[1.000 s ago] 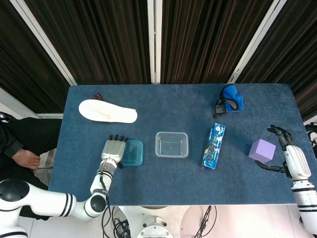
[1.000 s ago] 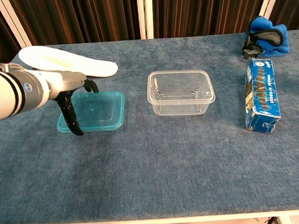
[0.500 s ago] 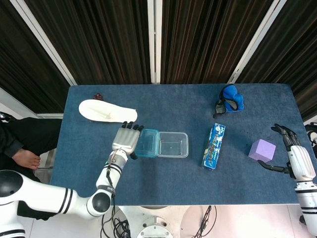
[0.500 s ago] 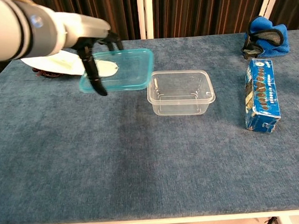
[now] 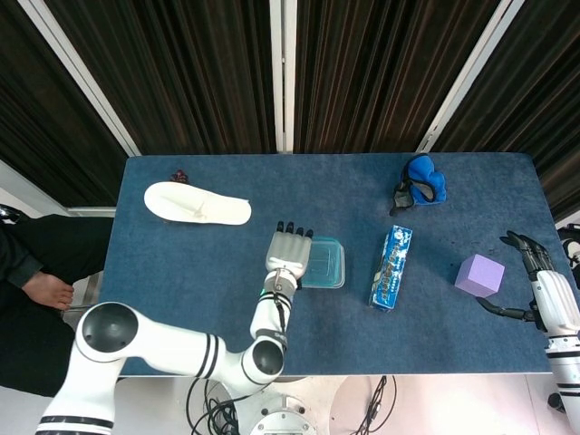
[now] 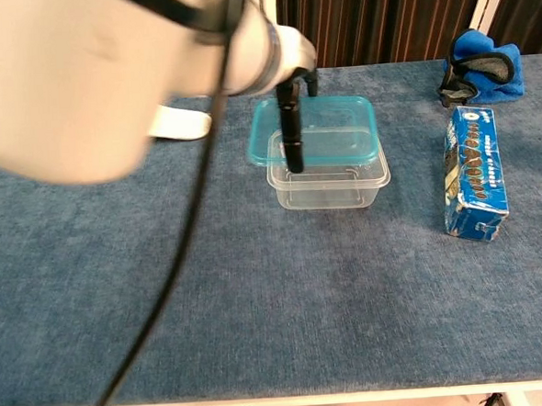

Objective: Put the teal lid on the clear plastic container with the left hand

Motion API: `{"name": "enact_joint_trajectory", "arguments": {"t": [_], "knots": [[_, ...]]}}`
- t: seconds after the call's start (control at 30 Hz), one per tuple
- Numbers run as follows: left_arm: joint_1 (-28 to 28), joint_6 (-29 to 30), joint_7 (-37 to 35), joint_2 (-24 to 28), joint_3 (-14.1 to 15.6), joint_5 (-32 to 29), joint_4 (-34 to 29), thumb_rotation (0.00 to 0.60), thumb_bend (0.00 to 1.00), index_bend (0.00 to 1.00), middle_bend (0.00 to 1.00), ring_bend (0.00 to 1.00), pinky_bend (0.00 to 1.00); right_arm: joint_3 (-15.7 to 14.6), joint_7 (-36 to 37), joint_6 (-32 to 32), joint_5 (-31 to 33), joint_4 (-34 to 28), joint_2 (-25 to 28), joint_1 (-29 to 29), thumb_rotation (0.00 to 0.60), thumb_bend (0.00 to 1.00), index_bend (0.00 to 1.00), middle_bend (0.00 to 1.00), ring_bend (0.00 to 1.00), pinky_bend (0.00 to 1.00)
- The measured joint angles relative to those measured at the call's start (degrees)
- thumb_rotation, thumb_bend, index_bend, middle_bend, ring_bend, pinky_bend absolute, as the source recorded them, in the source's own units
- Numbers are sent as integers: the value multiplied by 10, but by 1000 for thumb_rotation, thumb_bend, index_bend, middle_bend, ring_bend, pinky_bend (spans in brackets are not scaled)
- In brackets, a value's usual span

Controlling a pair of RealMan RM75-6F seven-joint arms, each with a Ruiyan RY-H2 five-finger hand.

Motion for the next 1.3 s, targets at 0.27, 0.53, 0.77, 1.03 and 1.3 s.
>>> {"name": "enact_joint_trajectory", "arguments": {"t": [0.27,0.53,0.77,1.03,1.3], "knots": [[-58,27,57,-56,-52,-47,80,600,0,407,141,0,76,-2,12,-3,-4,8,0,1,600,6,0,129,0,0],[-72,28,88,-90,-85,-73,143,600,0,407,141,0,89,-4,24,0,-6,15,1,-4,600,5,0,128,0,0],[-61,33,98,-94,-90,-62,144,600,0,407,141,0,91,-4,24,-1,-8,14,1,-3,600,6,0,128,0,0],[-53,32,113,-101,-95,-59,152,600,0,407,141,0,91,-5,23,3,-8,11,2,-6,600,6,0,128,0,0],[-45,27,125,-108,-102,-54,169,600,0,407,141,0,91,-5,22,-3,-6,12,1,-5,600,5,0,128,0,0]]}}
